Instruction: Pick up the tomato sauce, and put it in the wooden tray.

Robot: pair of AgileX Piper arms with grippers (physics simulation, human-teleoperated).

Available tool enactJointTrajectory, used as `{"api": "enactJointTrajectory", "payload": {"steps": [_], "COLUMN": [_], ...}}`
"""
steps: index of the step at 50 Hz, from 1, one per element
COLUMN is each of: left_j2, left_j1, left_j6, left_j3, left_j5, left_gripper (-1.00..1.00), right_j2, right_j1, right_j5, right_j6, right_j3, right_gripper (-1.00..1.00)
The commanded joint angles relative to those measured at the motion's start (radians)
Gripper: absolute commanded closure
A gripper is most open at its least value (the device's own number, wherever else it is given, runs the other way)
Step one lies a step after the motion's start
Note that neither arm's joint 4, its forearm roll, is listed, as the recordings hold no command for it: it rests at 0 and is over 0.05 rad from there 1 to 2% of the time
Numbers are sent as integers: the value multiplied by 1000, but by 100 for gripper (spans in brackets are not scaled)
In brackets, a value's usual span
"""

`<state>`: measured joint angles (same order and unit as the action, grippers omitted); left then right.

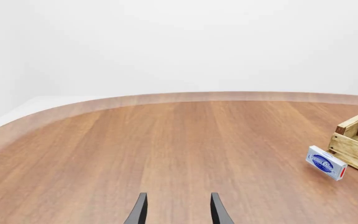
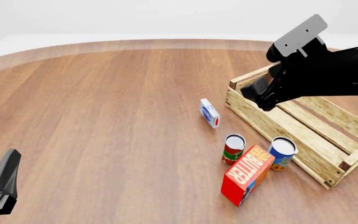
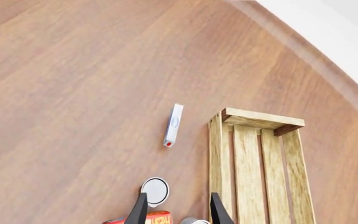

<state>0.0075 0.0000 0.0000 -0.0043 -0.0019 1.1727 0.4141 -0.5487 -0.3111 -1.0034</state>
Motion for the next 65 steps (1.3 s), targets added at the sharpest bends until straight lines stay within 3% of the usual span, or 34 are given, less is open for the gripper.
{"api": "enactJointTrajectory", "payload": {"steps": [1, 29, 47, 65], "left_j2": [0, 0, 0, 0], "left_j1": [0, 0, 0, 0], "left_j6": [0, 0, 0, 0], "left_j3": [0, 0, 0, 0], "left_j5": [0, 0, 0, 0], "left_gripper": [-100, -100, -100, -100], "right_j2": [55, 203, 270, 338], "right_j1": [-5, -8, -19, -14], "right_j5": [50, 171, 253, 318], "right_j6": [76, 172, 133, 161], "right_j3": [36, 92, 166, 196], "right_gripper": [-100, -100, -100, -100]}}
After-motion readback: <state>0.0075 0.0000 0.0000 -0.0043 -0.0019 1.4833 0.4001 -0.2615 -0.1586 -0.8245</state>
